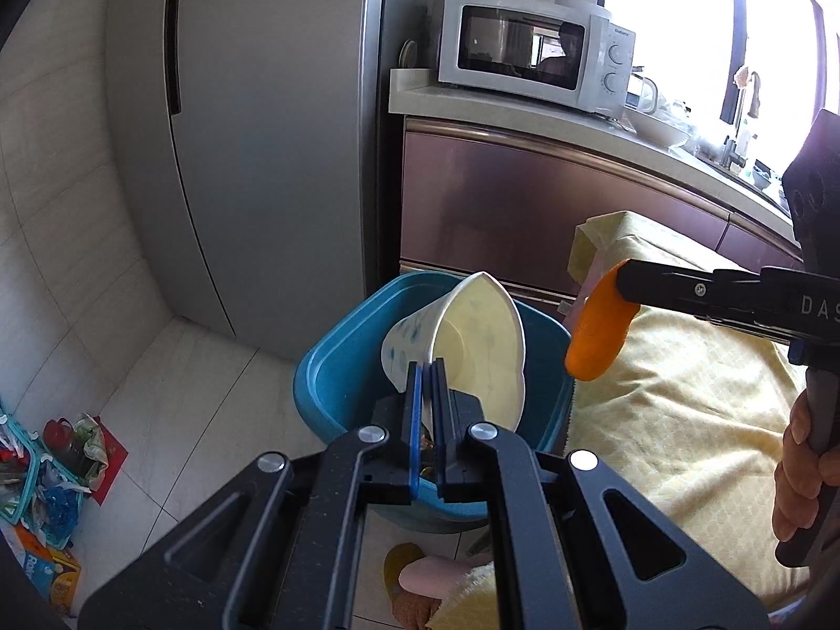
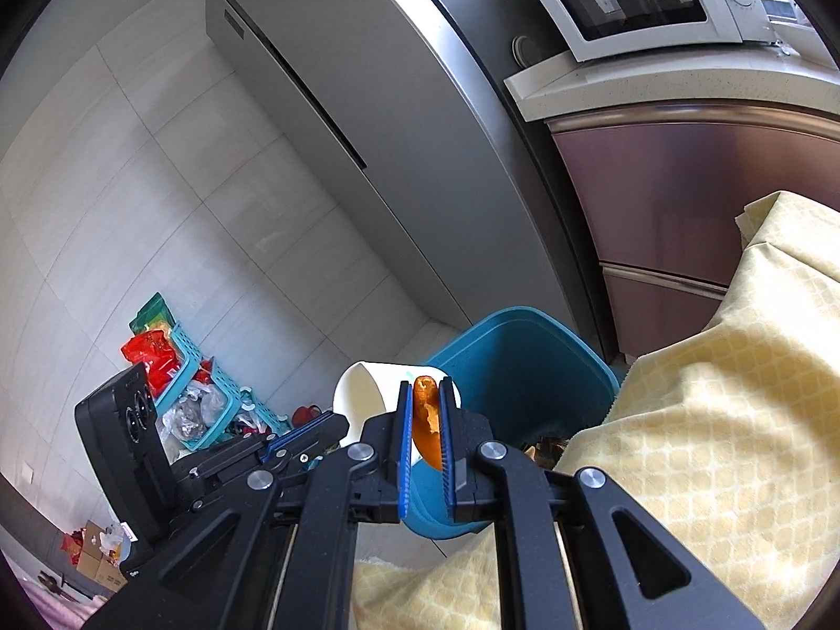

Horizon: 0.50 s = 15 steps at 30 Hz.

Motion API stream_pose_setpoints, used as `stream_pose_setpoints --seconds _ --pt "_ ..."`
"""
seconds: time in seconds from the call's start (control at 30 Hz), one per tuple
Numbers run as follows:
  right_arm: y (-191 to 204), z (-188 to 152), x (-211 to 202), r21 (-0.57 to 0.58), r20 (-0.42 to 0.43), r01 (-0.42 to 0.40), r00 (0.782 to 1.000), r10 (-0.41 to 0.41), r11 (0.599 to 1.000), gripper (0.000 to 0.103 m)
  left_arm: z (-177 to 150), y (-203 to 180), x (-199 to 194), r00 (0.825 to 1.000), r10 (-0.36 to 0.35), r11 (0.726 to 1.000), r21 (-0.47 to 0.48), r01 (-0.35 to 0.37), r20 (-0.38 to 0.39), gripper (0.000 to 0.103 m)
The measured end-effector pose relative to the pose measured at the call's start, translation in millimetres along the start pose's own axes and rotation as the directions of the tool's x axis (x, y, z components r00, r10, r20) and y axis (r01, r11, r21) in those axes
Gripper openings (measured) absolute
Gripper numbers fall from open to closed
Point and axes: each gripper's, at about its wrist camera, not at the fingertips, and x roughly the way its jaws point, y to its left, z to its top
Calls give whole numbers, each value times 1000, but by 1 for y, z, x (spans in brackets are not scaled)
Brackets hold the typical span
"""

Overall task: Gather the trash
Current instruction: 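Open the left tool over the bin while the right tool releases the peel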

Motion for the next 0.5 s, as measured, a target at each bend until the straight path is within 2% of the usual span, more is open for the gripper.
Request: stream_pose_setpoints --seconds 0.5 --pt "-15 5 40 46 -60 79 995 -76 996 9 0 0 46 997 24 1000 1 -24 -77 4"
